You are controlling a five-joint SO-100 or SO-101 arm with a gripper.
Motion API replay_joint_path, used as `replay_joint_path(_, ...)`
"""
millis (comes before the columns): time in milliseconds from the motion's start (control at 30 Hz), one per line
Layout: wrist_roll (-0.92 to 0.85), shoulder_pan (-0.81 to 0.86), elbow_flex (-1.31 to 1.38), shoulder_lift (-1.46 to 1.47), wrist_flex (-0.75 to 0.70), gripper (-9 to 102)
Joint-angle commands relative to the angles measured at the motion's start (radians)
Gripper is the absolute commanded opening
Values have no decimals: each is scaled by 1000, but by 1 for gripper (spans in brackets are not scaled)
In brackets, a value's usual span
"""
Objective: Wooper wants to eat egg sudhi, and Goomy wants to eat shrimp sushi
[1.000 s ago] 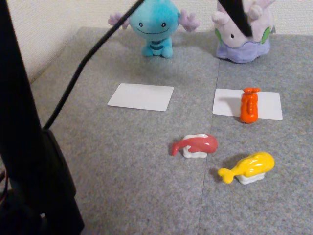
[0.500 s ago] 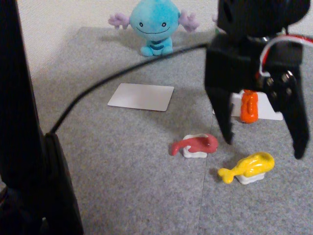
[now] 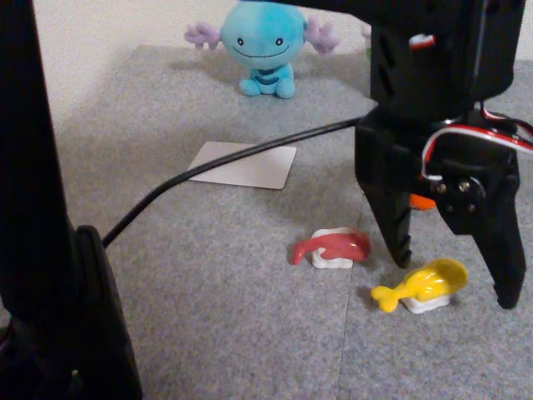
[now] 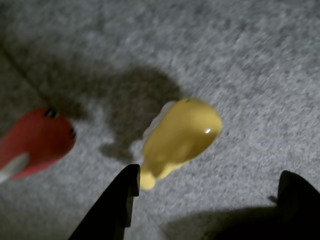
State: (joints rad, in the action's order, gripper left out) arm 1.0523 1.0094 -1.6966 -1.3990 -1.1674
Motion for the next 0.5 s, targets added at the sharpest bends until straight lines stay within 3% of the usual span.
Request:
replay_joint_path(0,25,-2,-6,-9,49,32)
replay_joint_path(467,78,-17,-218,-17,293,31)
